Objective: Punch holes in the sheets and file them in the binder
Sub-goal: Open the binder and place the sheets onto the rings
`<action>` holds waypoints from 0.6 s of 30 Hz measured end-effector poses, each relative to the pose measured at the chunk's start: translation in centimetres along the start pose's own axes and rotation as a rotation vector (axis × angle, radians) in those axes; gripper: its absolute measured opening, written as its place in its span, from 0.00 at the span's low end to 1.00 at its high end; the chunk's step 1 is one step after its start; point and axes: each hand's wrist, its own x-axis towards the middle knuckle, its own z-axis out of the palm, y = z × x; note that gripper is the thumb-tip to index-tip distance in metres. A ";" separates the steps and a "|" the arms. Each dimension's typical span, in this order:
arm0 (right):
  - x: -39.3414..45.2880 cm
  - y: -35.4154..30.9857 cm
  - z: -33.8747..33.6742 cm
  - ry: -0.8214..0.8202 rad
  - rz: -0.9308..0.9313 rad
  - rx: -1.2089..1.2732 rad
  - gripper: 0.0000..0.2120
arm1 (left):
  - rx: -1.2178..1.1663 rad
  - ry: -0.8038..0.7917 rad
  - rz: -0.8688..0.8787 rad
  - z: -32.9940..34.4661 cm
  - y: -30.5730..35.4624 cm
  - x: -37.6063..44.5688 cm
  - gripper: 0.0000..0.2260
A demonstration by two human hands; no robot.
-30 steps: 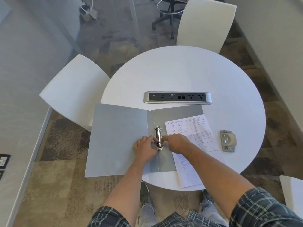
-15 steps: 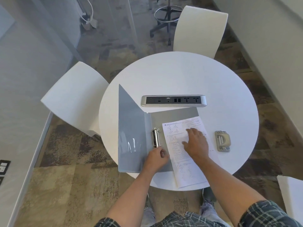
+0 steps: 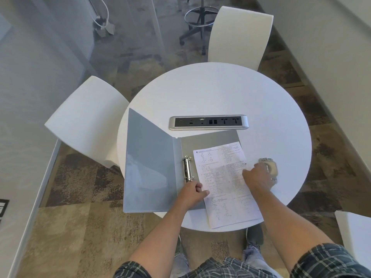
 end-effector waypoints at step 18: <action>-0.1 0.0 -2.1 -0.077 -0.186 0.663 0.04 | -0.475 0.081 0.018 -4.0 1.2 0.4 0.19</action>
